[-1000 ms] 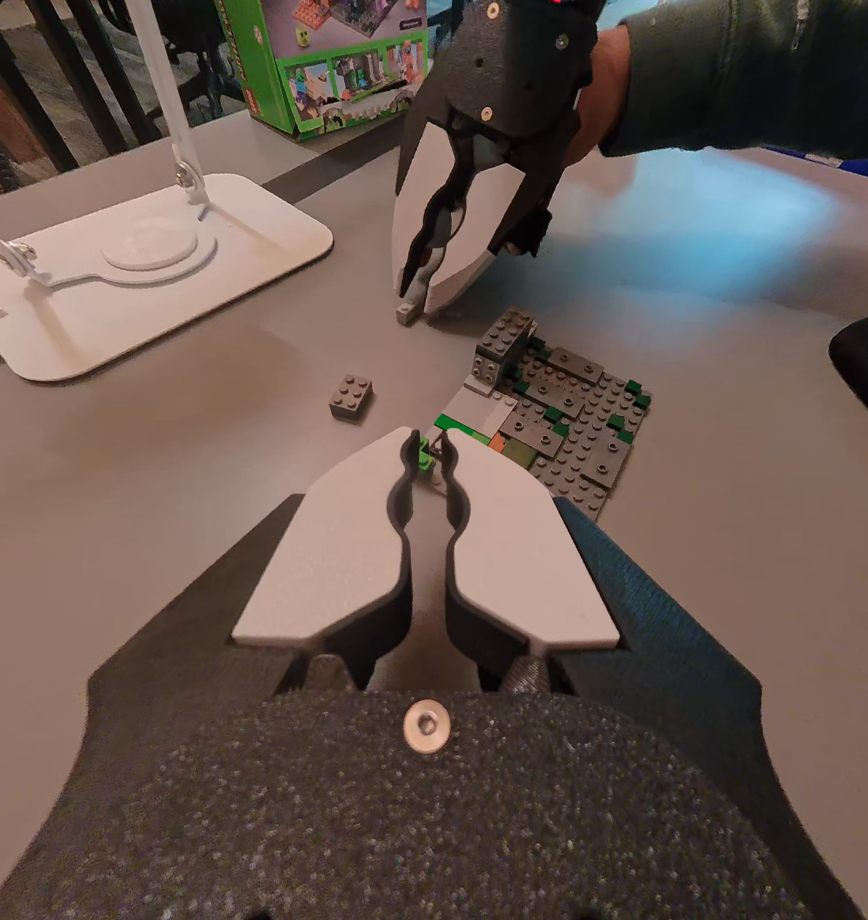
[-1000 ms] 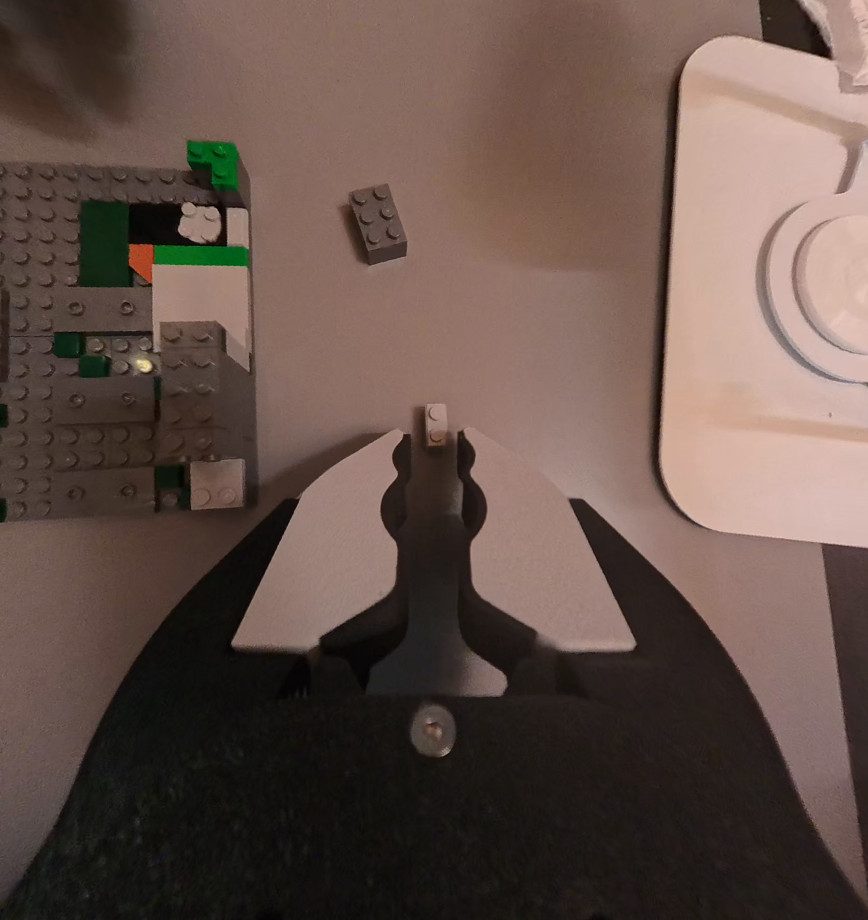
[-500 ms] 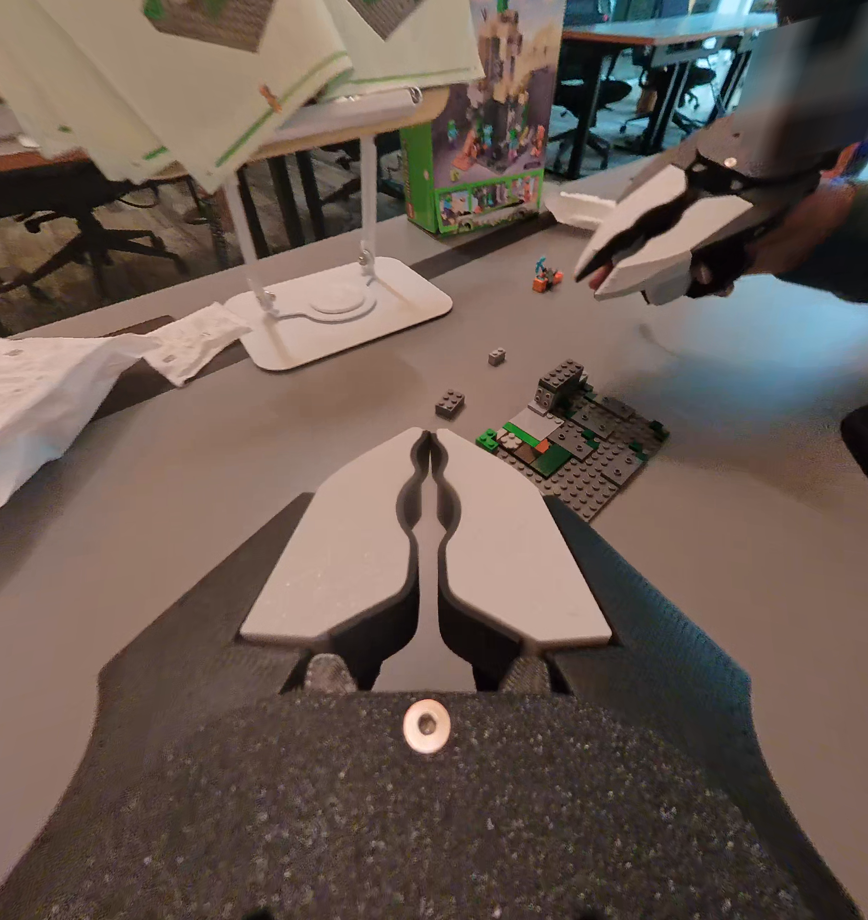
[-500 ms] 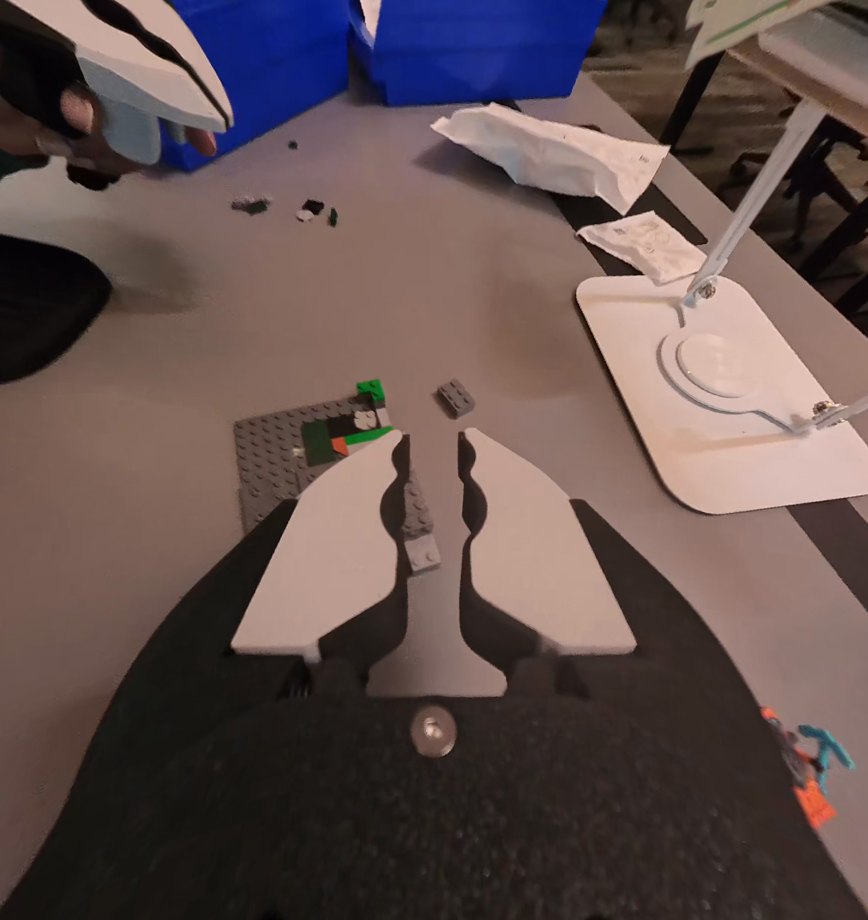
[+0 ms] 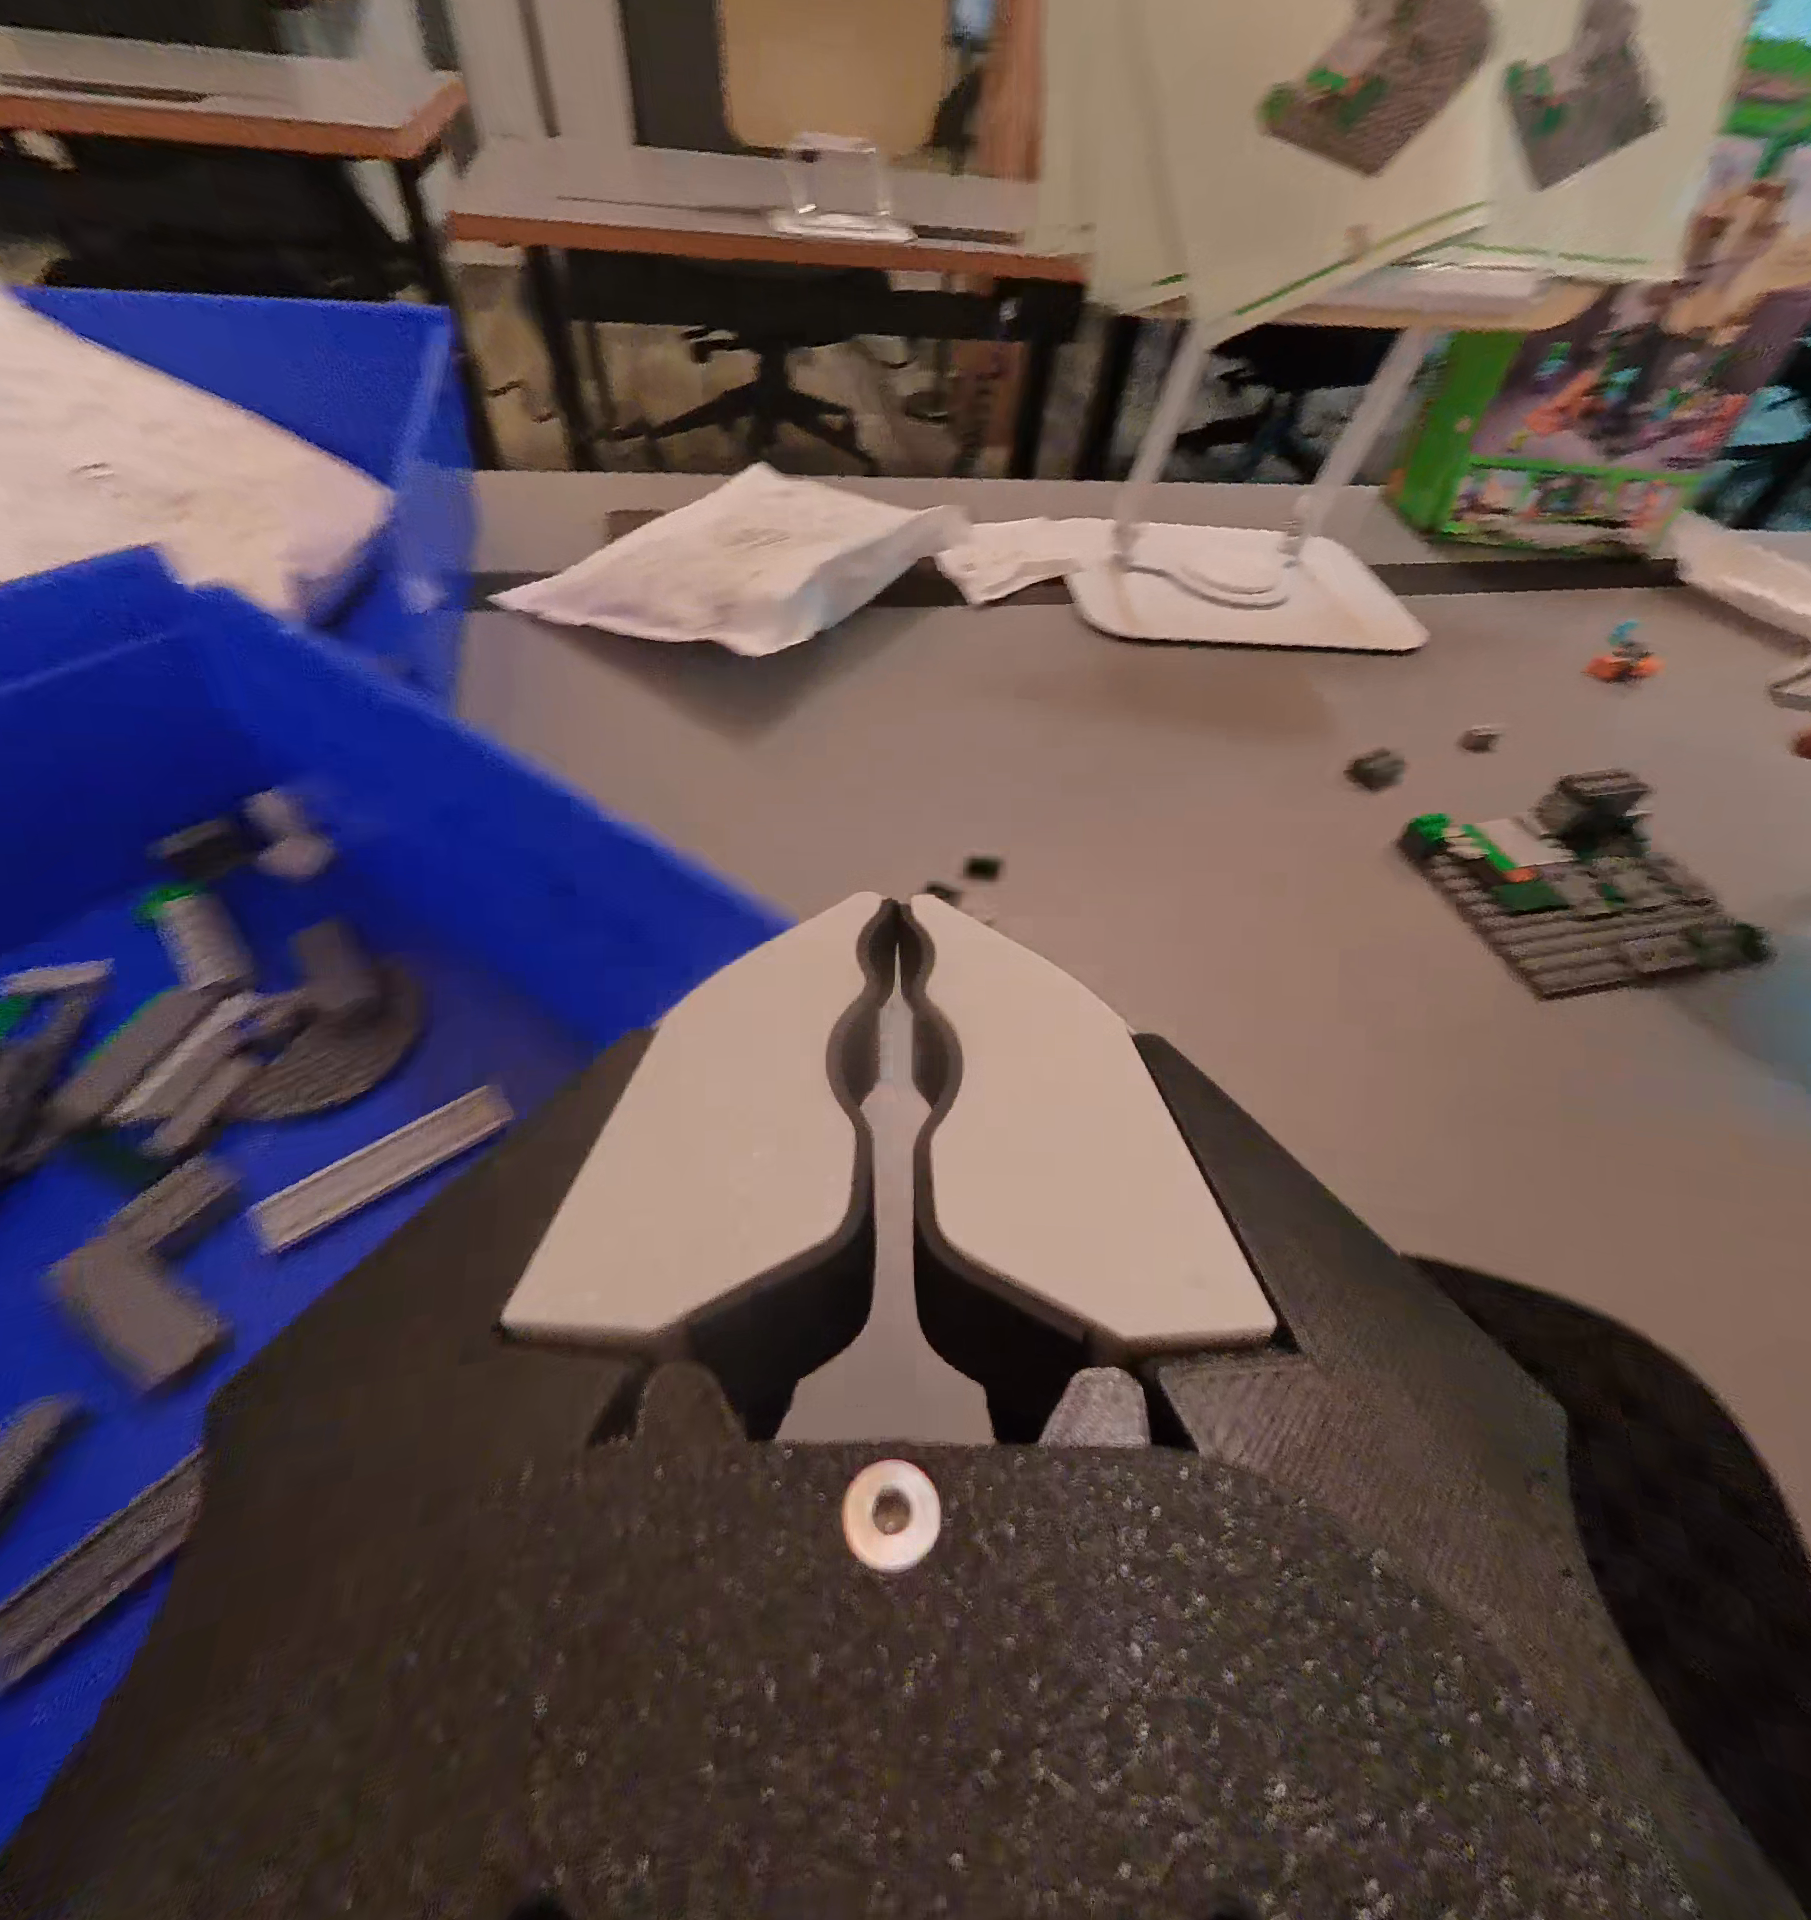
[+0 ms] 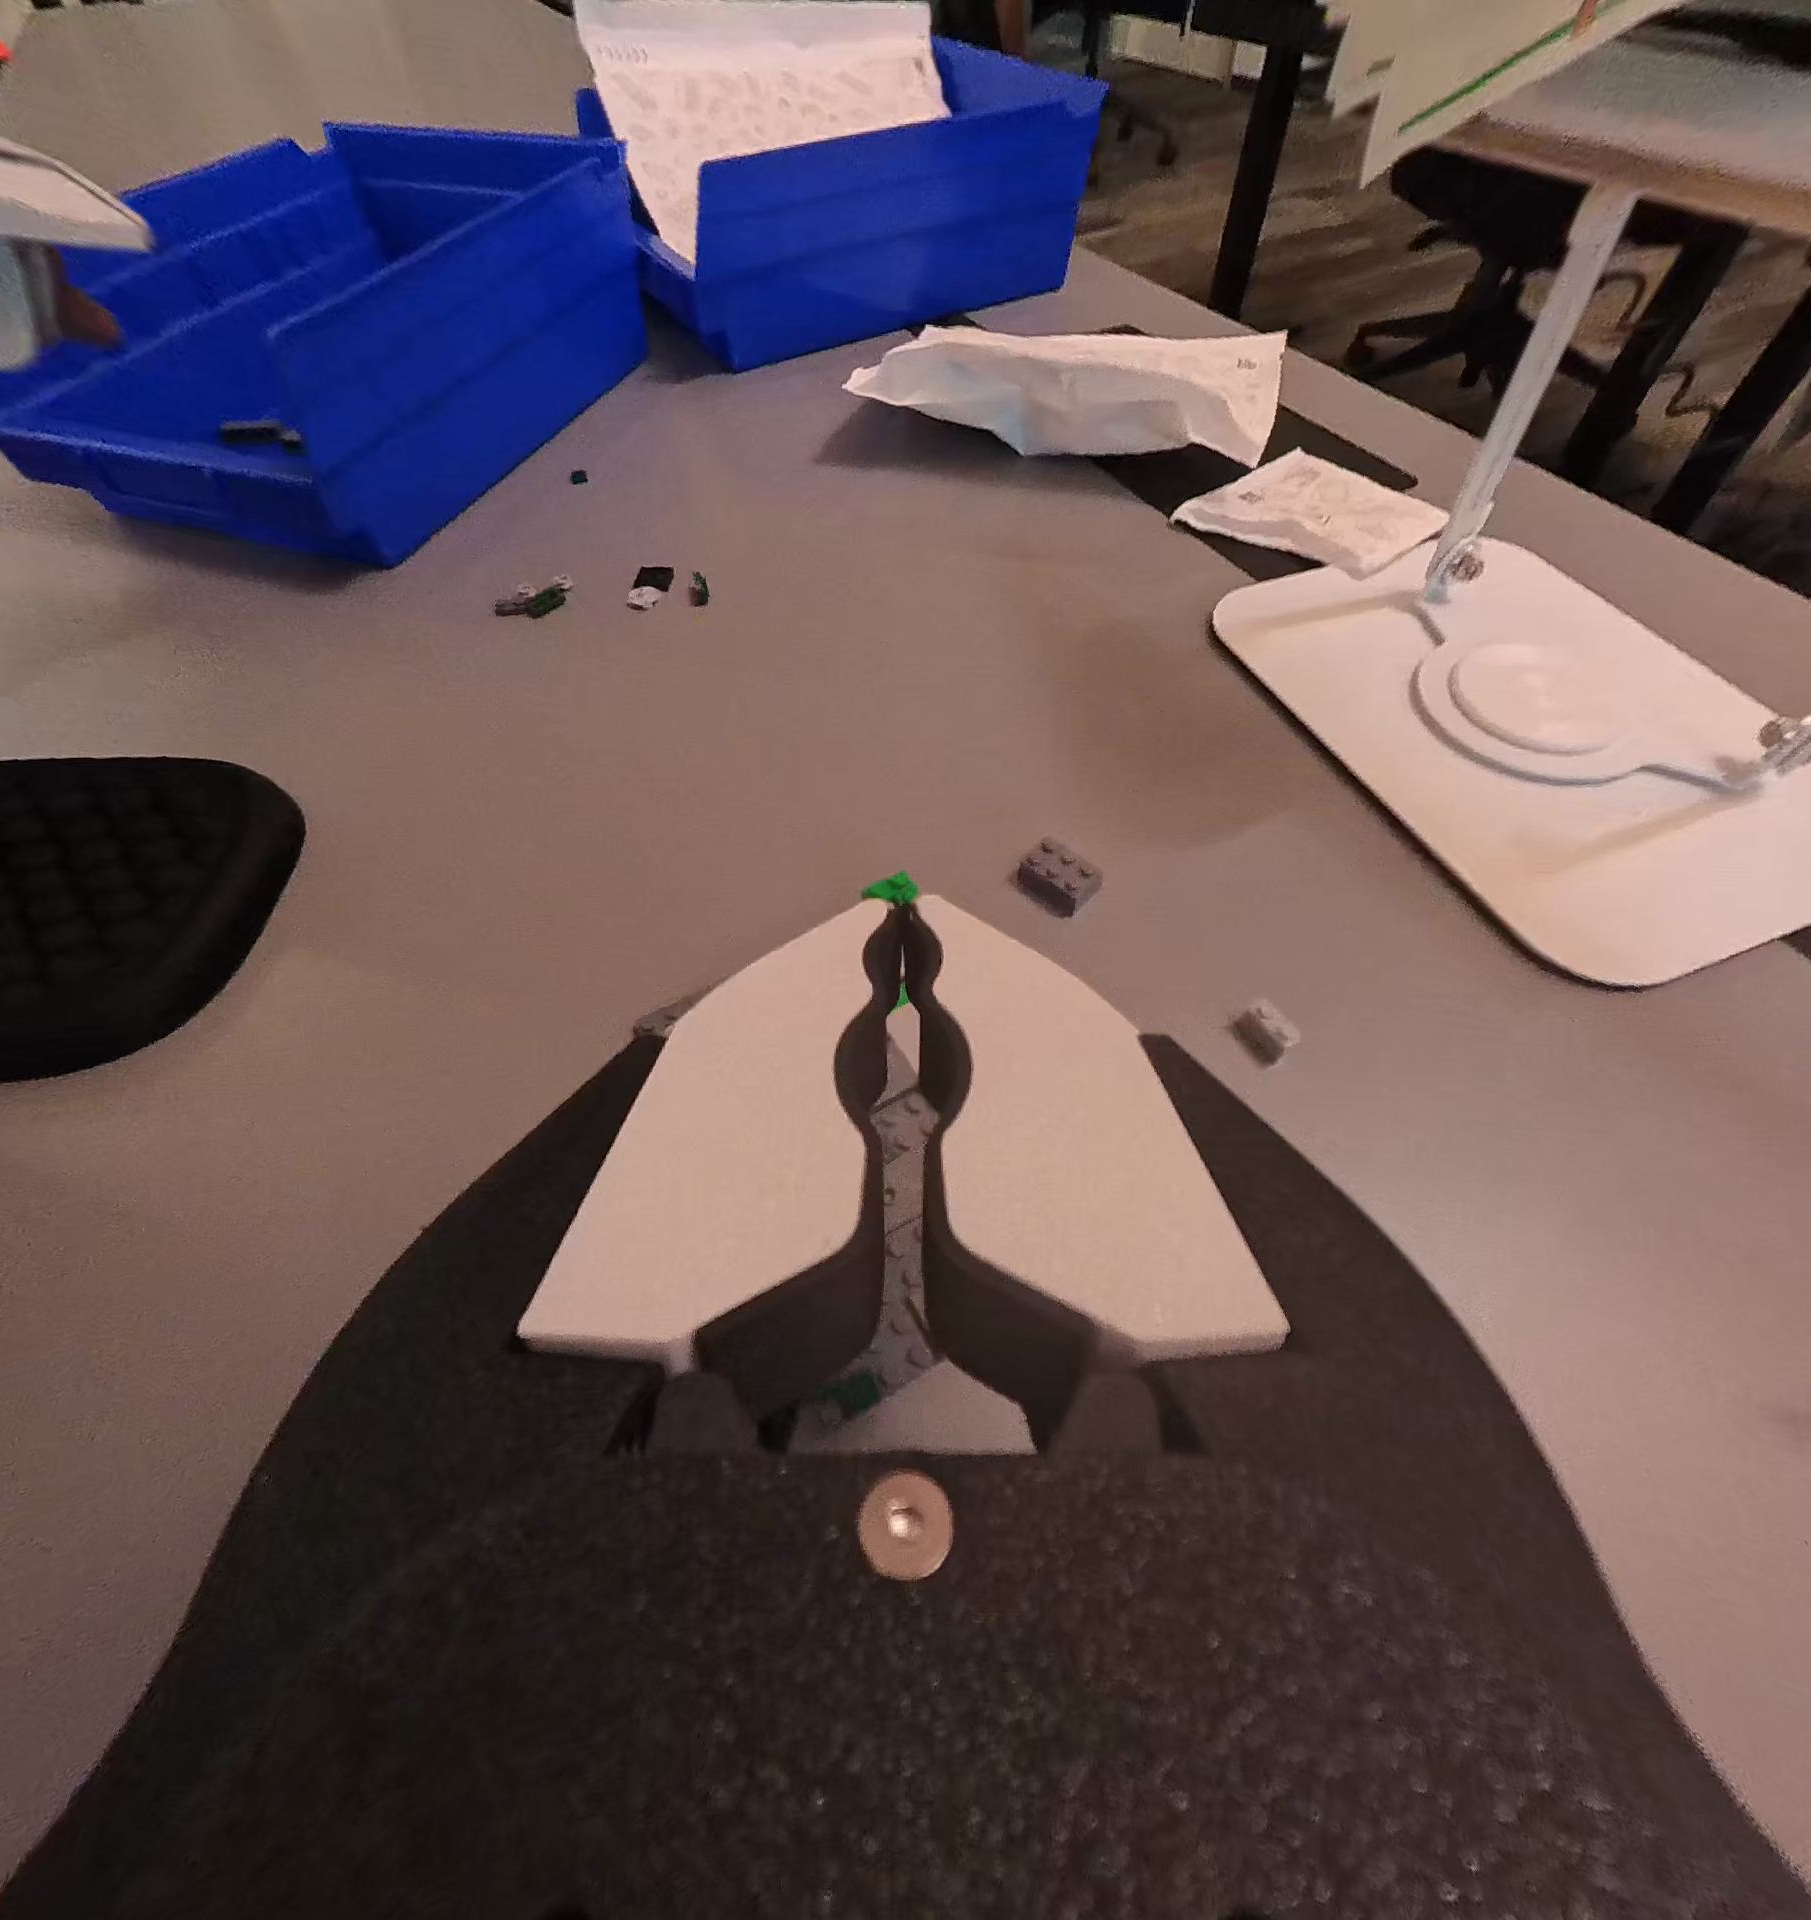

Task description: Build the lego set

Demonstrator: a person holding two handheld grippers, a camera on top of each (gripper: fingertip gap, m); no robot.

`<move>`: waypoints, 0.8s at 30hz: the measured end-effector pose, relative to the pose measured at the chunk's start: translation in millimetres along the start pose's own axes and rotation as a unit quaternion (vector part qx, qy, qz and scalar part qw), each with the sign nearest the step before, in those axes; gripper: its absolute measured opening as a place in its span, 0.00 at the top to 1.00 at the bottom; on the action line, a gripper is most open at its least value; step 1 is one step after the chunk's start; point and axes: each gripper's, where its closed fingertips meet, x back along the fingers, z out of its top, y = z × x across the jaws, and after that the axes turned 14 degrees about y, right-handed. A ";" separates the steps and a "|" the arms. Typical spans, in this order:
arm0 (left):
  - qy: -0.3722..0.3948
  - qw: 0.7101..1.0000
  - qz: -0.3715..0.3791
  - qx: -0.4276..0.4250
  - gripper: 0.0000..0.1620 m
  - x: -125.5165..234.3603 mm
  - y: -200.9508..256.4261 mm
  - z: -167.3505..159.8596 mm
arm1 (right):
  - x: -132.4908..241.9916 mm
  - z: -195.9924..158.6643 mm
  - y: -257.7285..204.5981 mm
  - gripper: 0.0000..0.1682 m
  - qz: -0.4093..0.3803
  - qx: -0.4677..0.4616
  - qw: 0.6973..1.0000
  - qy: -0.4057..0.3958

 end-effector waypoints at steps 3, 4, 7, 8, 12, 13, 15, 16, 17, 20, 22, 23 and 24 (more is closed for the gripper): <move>-0.035 0.997 0.048 -0.053 1.00 27.9 -45.7 19.1 | -1.9 -11.4 -5.2 1.00 -0.005 -0.008 1.000 -0.015; -0.054 0.993 0.066 -0.086 1.00 33.9 -64.4 25.8 | -2.8 -14.2 -6.5 1.00 -0.006 -0.010 1.000 -0.017; -0.145 0.972 0.095 -0.157 0.92 38.2 -119.0 31.3 | -7.1 -17.7 -9.7 1.00 -0.006 -0.017 1.000 -0.012; -0.172 0.965 0.100 -0.168 0.90 35.8 -135.3 30.4 | -8.7 -18.0 -11.0 1.00 -0.005 -0.019 1.000 -0.009; -0.268 0.940 0.117 -0.174 0.88 18.2 -189.2 14.8 | -11.2 -20.1 -17.0 1.00 0.002 -0.017 1.000 -0.002; -0.286 0.935 0.120 -0.173 0.88 12.0 -199.3 9.1 | -10.6 -21.0 -18.2 1.00 0.003 -0.015 1.000 -0.002; -0.324 0.923 0.120 -0.168 0.88 -0.1 -215.5 -4.5 | -8.6 -22.9 -19.4 1.00 0.006 -0.014 1.000 -0.003; -0.346 0.917 0.119 -0.162 0.86 -5.4 -222.0 -12.6 | -7.0 -23.5 -19.6 1.00 0.008 -0.014 1.000 -0.004; -0.363 0.911 0.117 -0.156 0.86 -10.9 -227.6 -19.6 | -5.1 -23.8 -19.6 1.00 0.009 -0.014 1.000 -0.004; -0.405 0.896 0.111 -0.146 0.85 -25.6 -242.1 -36.0 | 0.9 -25.7 -18.8 1.00 0.012 -0.013 1.000 -0.009; -0.423 0.888 0.110 -0.145 0.84 -34.8 -250.3 -43.0 | 4.5 -26.7 -17.5 1.00 0.009 -0.013 1.000 -0.008; -0.436 0.882 0.108 -0.143 0.83 -37.5 -253.4 -47.0 | 6.0 -27.0 -17.1 1.00 0.008 -0.015 1.000 -0.007; -0.451 0.874 0.110 -0.144 0.82 -38.6 -257.4 -51.6 | 7.3 -27.3 -16.7 1.00 0.007 -0.017 1.000 -0.006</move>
